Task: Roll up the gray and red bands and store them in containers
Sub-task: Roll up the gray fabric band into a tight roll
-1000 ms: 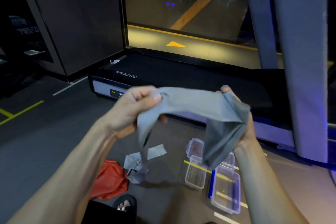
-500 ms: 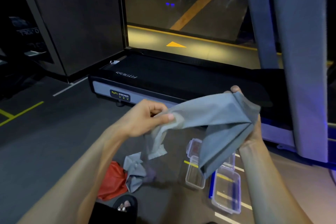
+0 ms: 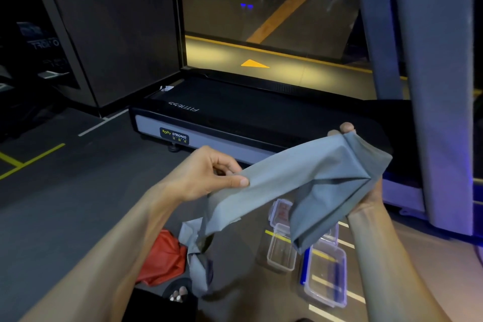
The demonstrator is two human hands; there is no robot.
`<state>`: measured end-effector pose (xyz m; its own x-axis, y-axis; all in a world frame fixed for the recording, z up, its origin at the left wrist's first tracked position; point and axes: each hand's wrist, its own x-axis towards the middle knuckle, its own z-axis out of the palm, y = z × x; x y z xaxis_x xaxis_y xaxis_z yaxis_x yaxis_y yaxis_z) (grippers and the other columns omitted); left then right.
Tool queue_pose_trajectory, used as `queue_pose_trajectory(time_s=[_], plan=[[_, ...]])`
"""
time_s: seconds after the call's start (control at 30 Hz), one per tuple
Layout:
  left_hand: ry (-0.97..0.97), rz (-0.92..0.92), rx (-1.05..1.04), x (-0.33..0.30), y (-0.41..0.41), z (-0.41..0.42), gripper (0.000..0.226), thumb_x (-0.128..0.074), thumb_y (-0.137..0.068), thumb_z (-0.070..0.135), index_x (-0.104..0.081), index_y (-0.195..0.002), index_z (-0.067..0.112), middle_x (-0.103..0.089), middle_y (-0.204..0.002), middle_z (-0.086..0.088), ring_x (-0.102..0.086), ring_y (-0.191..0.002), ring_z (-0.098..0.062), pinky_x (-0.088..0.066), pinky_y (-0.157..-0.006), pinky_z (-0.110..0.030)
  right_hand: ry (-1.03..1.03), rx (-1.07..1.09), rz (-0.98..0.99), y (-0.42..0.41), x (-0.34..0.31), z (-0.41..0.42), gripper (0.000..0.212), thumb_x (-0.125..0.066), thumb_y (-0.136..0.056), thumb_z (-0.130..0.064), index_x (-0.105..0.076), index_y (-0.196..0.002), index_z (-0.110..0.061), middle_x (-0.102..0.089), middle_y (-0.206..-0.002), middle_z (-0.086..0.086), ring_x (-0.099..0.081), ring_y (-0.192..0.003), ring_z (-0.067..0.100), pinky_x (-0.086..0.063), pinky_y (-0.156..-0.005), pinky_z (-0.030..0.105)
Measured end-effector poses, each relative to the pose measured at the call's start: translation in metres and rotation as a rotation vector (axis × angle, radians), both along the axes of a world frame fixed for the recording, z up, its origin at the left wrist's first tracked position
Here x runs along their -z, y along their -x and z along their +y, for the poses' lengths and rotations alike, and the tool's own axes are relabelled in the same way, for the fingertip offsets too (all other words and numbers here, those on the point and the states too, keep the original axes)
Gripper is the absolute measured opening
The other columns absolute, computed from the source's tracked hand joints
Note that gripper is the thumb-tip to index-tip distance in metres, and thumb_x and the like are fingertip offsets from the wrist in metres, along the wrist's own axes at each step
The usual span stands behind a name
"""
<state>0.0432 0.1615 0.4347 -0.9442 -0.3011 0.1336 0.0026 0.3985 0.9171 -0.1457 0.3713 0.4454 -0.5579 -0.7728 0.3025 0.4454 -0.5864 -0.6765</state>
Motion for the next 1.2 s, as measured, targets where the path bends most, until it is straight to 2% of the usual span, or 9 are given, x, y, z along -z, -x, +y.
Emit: queue_pose_trajectory(time_s=[0.07,0.13,0.53,0.73,0.9,0.97,1.03,1.1,1.2], plan=[[-0.006,0.01,-0.007,-0.001,0.0,0.002,0.012,-0.085,-0.076,0.024,-0.081,-0.081,0.014,-0.077,-0.078,-0.008,-0.067,-0.069,-0.011,-0.051,-0.064,-0.021,0.008,-0.015,-0.007,0.0,0.0,-0.001,0.015,-0.076,-0.085,-0.034,-0.064,-0.087,-0.026,-0.055,-0.075,-0.009,-0.053,-0.065,0.009,-0.05,-0.061,0.024],[-0.008,0.012,-0.013,-0.001,0.001,0.002,0.01,-0.085,-0.077,0.021,-0.08,-0.081,0.012,-0.077,-0.078,-0.007,-0.067,-0.068,-0.01,-0.05,-0.062,-0.018,0.009,-0.017,-0.004,0.0,-0.001,-0.001,0.013,-0.075,-0.085,-0.034,-0.064,-0.087,-0.027,-0.055,-0.074,-0.009,-0.053,-0.064,0.01,-0.05,-0.061,0.024],[-0.028,0.018,-0.054,0.005,0.004,-0.003,0.017,-0.089,-0.068,0.032,-0.081,-0.078,0.02,-0.076,-0.077,-0.011,-0.066,-0.069,-0.016,-0.05,-0.07,-0.034,-0.015,0.035,0.018,0.002,0.001,0.002,0.025,-0.084,-0.076,-0.037,-0.064,-0.087,-0.026,-0.054,-0.078,-0.007,-0.054,-0.066,0.01,-0.052,-0.062,0.024],[-0.021,0.019,-0.056,0.003,0.005,-0.001,0.018,-0.088,-0.067,0.032,-0.081,-0.078,0.019,-0.076,-0.078,-0.011,-0.067,-0.071,-0.016,-0.052,-0.071,-0.035,-0.028,0.054,-0.036,0.001,0.001,0.002,0.021,-0.083,-0.076,-0.036,-0.065,-0.084,-0.027,-0.057,-0.076,-0.009,-0.056,-0.063,0.007,-0.054,-0.061,0.024],[-0.005,-0.002,-0.011,0.001,0.002,-0.004,0.019,-0.082,-0.077,0.029,-0.078,-0.084,0.012,-0.077,-0.083,-0.009,-0.069,-0.075,-0.017,-0.053,-0.072,-0.031,-0.05,0.053,0.002,0.002,-0.002,0.004,0.03,-0.087,-0.074,-0.036,-0.062,-0.087,-0.026,-0.055,-0.077,-0.008,-0.054,-0.064,0.009,-0.052,-0.061,0.023],[-0.058,-0.072,0.097,-0.002,-0.002,-0.009,0.016,-0.075,-0.085,0.024,-0.071,-0.083,0.009,-0.075,-0.08,-0.007,-0.065,-0.071,-0.013,-0.05,-0.065,-0.023,-0.126,0.093,0.054,0.003,-0.002,0.007,0.029,-0.086,-0.077,-0.033,-0.061,-0.089,-0.023,-0.055,-0.078,-0.006,-0.054,-0.065,0.009,-0.051,-0.061,0.023],[-0.176,-0.122,0.228,-0.006,-0.01,-0.013,0.02,-0.07,-0.091,0.023,-0.061,-0.077,0.013,-0.064,-0.068,0.003,-0.055,-0.062,-0.005,-0.041,-0.058,-0.016,-0.211,0.148,0.184,0.006,0.002,0.01,0.014,-0.071,-0.091,-0.024,-0.058,-0.093,-0.019,-0.056,-0.081,-0.002,-0.056,-0.068,0.01,-0.053,-0.064,0.023],[-0.351,-0.099,0.302,-0.008,-0.016,-0.018,0.028,-0.076,-0.089,0.029,-0.057,-0.072,0.019,-0.054,-0.066,0.006,-0.047,-0.059,-0.004,-0.038,-0.056,-0.015,-0.301,0.179,0.274,0.01,0.005,0.012,0.003,-0.058,-0.096,-0.018,-0.058,-0.093,-0.016,-0.055,-0.082,0.001,-0.055,-0.069,0.012,-0.052,-0.063,0.023],[-0.419,-0.077,0.359,-0.01,-0.016,-0.018,0.023,-0.073,-0.086,0.02,-0.06,-0.068,0.024,-0.054,-0.067,0.008,-0.049,-0.06,-0.004,-0.04,-0.058,-0.016,-0.33,0.176,0.301,0.011,0.006,0.014,0.02,-0.073,-0.09,-0.034,-0.061,-0.095,-0.018,-0.051,-0.082,0.003,-0.049,-0.071,0.013,-0.047,-0.064,0.023]])
